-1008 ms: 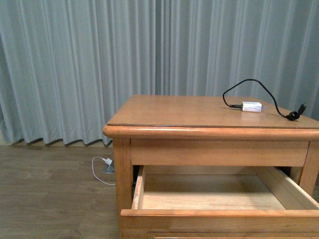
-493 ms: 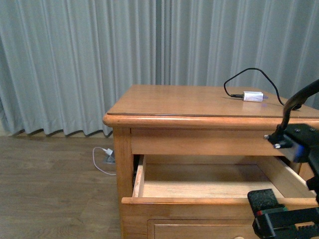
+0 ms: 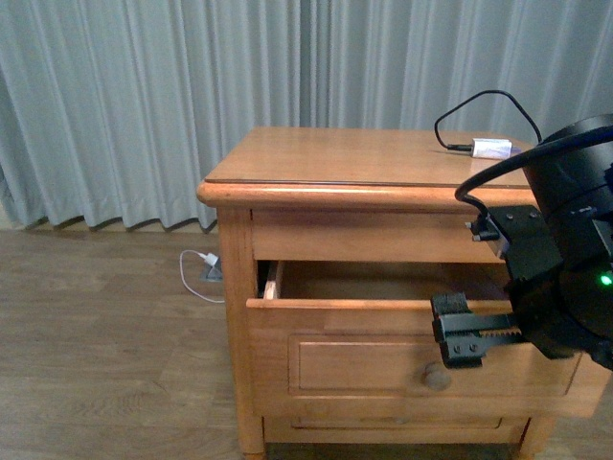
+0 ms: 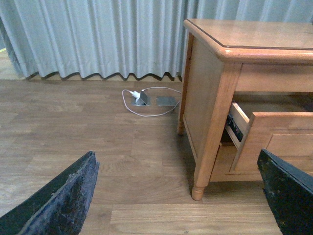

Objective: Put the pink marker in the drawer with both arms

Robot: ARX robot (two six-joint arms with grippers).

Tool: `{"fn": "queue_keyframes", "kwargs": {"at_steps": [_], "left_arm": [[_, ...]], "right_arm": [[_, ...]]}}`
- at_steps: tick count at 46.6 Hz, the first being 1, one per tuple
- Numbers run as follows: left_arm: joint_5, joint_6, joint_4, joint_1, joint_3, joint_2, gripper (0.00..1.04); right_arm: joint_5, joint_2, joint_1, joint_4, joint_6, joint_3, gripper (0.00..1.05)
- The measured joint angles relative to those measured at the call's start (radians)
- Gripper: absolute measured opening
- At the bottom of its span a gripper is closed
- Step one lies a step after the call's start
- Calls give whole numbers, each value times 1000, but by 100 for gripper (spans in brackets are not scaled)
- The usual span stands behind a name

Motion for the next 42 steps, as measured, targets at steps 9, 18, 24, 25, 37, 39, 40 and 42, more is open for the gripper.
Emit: {"fn": "queue_keyframes", "kwargs": {"at_steps": [9, 18, 24, 25, 37, 39, 40, 42], "left_arm": [[0, 0, 0, 0, 0, 0, 99], [0, 0, 0, 0, 0, 0, 99], [0, 0, 0, 0, 0, 0, 99], [0, 0, 0, 0, 0, 0, 99], [0, 0, 0, 0, 0, 0, 99], [0, 0, 0, 0, 0, 0, 99], [0, 0, 0, 0, 0, 0, 99], [0, 0, 0, 0, 0, 0, 99]], "right_arm": [[0, 86, -10, 104, 12, 77, 96], [1, 191, -21, 222, 41, 150, 96], [12, 241, -24, 311, 41, 157, 96], [12, 245, -24, 328, 40, 157, 96], [10, 271, -28, 468, 22, 142, 96], [7, 271, -29, 469, 22, 139, 96], [7, 271, -29, 469, 22, 137, 96], [3, 270, -29, 469, 26, 132, 96]]}}
